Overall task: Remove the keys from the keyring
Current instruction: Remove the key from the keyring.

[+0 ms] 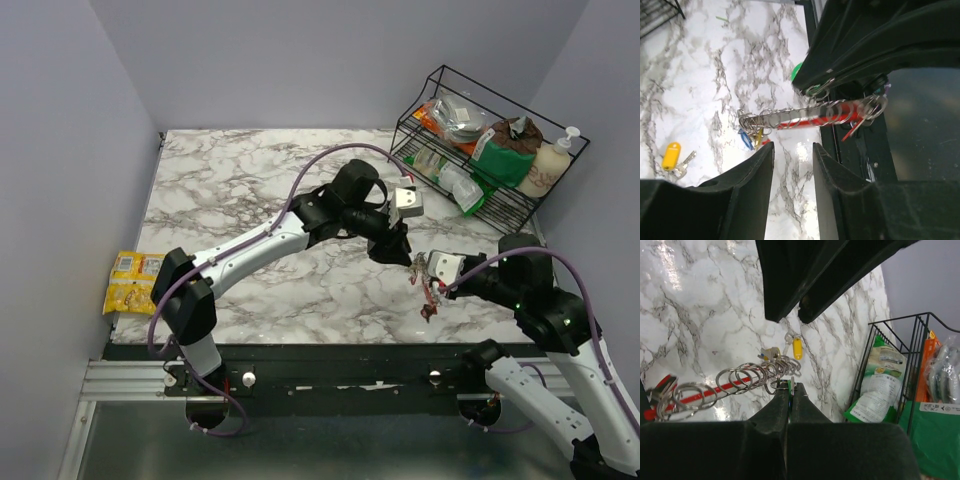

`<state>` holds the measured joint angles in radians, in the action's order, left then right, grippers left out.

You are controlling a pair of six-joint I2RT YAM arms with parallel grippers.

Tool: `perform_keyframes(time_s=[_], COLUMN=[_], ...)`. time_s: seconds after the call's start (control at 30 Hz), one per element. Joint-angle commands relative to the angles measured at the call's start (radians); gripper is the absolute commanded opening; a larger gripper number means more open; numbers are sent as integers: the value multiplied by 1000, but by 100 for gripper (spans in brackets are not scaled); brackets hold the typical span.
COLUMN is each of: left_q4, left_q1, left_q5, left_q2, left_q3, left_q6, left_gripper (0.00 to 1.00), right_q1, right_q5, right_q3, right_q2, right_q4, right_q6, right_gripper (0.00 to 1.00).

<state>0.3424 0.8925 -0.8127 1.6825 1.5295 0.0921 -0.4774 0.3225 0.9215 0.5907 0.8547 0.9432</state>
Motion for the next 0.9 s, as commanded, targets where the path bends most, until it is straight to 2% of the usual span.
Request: perform_keyframes(time_s=[0.0, 0.23, 0.4, 0.5, 0.87], left_q4=[-5, -32, -86, -54, -60], left_q1=[16, 20, 26, 45, 60], left_q5=[-34, -52, -134, -108, -132], left_q2=[68, 82, 69, 74, 112], left_q3=[41, 78, 81, 92, 103], left_q6=[-12, -63, -153, -111, -123], left_gripper=[48, 51, 52, 52, 52], right_q1=[-7, -13, -15, -17, -18], right_q5=[-13, -56, -69, -57, -57], right_q3=[80, 66, 50, 62, 62], right_q2=[9, 17, 8, 9, 11], right_q4=[62, 66, 32, 33, 33], right_q6=[52, 81, 77, 75, 71], right_gripper=[1, 1, 1, 1, 1])
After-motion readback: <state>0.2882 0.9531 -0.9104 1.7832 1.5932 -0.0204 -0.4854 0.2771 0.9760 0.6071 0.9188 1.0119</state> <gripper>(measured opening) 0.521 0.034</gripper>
